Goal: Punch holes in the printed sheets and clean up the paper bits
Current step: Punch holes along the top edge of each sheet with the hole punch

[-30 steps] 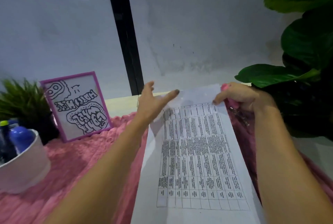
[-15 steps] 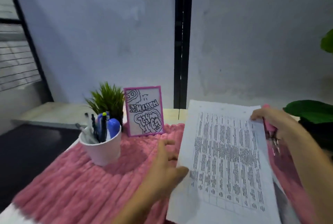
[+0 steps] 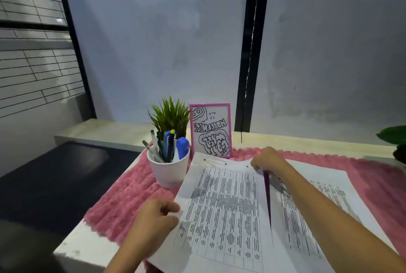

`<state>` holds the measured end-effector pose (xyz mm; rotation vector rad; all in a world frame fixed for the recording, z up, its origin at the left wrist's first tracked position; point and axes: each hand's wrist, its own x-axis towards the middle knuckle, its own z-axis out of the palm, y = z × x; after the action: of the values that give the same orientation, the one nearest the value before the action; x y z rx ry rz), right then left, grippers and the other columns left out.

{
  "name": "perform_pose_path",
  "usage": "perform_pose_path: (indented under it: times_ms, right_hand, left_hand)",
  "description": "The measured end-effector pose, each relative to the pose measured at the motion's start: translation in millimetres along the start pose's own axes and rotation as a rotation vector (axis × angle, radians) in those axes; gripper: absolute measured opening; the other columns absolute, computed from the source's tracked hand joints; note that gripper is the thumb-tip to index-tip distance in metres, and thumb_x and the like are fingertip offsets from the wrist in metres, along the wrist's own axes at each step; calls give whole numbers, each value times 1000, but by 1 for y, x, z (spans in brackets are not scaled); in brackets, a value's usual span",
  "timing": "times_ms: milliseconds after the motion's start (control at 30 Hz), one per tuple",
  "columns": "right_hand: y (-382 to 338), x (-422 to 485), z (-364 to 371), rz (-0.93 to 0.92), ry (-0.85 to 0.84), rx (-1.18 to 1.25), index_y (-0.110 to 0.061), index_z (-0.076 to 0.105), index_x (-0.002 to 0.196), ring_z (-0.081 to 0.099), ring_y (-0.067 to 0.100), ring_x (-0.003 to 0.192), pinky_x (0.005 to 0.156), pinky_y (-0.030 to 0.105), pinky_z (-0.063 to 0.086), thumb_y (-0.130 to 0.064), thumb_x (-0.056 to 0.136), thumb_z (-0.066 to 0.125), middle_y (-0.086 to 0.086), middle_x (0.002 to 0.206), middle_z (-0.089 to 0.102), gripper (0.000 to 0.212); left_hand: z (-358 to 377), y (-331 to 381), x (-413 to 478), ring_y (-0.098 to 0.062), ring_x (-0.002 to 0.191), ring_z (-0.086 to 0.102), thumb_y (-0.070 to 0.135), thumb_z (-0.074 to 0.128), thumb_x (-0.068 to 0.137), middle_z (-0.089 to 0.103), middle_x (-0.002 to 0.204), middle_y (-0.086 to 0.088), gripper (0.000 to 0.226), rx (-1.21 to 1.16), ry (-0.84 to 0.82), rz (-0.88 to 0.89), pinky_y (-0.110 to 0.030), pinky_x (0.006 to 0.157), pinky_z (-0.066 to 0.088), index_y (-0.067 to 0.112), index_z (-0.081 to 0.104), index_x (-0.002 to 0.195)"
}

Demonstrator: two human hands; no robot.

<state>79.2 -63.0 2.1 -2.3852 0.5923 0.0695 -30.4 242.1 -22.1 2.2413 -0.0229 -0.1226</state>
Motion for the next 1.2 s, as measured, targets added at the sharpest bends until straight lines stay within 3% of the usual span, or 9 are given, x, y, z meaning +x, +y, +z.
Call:
perform_pose_path:
  times_ms: [100, 200, 333, 533, 633, 767, 900, 1100, 1200]
  right_hand:
    - [2, 1, 12, 21, 33, -74, -7, 47, 75, 49, 20, 59, 51, 27, 38, 0, 74, 60, 5, 69, 46, 16]
    - [7, 3, 17, 38, 52, -132, -5, 50, 80, 51, 21, 63, 56, 28, 39, -3, 74, 61, 4, 69, 46, 13]
    - [18, 20, -7, -89, 146, -251, -16, 58, 107, 58, 22, 76, 58, 28, 50, -25, 79, 66, 11, 104, 58, 30]
    - [63, 27, -77, -85, 394, -304, -17, 64, 109, 60, 33, 82, 67, 33, 44, -31, 97, 48, 17, 116, 47, 24]
    - [90, 30, -73, -147, 329, -309, -16, 50, 90, 63, 34, 88, 84, 45, 52, -38, 99, 48, 14, 119, 49, 23]
    - [114, 37, -52, -230, 353, -346, -15, 60, 102, 56, 25, 83, 81, 42, 51, -25, 97, 46, 8, 109, 47, 18]
    - [124, 42, -43, -237, 410, -395, -17, 62, 119, 50, 19, 82, 68, 32, 40, -26, 98, 42, 6, 115, 46, 31]
    - [131, 50, -41, -294, 438, -351, -15, 66, 112, 50, 18, 83, 65, 31, 38, -24, 97, 44, 0, 105, 40, 28]
    - [132, 50, -43, -334, 462, -273, -12, 70, 101, 50, 16, 78, 56, 25, 33, -23, 94, 48, 1, 99, 43, 26]
  left_hand:
    - [2, -1, -2, -4, 80, 66, 5, 68, 77, 70, 88, 9, 23, 23, 52, -2, -25, 73, 54, 21, 75, 92]
    - [7, -2, -4, 1, 81, 59, 10, 67, 79, 65, 88, 11, 19, 113, 120, 51, -19, 67, 47, 28, 71, 84]
    - [9, 5, -3, -14, 79, 57, 11, 65, 79, 64, 85, 1, 6, 331, 135, 41, -31, 70, 47, 13, 68, 74]
    - [18, 92, 8, -8, 104, 45, 9, 61, 90, 54, 119, 7, 27, 254, 369, 451, -22, 91, 38, 16, 68, 116]
    - [65, 154, 34, -8, 100, 56, 13, 57, 94, 60, 112, 7, 22, 151, 189, 550, -24, 91, 45, 18, 70, 111]
    - [164, 182, 85, -22, 110, 62, 0, 51, 91, 65, 109, -2, 29, 132, -94, 432, -21, 83, 48, 12, 67, 112]
    - [218, 168, 108, -16, 104, 52, -3, 46, 94, 58, 127, -6, 35, 92, -22, 344, -21, 79, 39, 7, 57, 126]
    - [240, 146, 124, -25, 121, 54, 8, 52, 95, 61, 127, -6, 36, -72, 73, 367, -40, 99, 49, 13, 58, 130]
    - [244, 143, 130, -26, 117, 57, 7, 55, 94, 62, 123, -6, 38, -66, 101, 383, -43, 95, 52, 14, 57, 131]
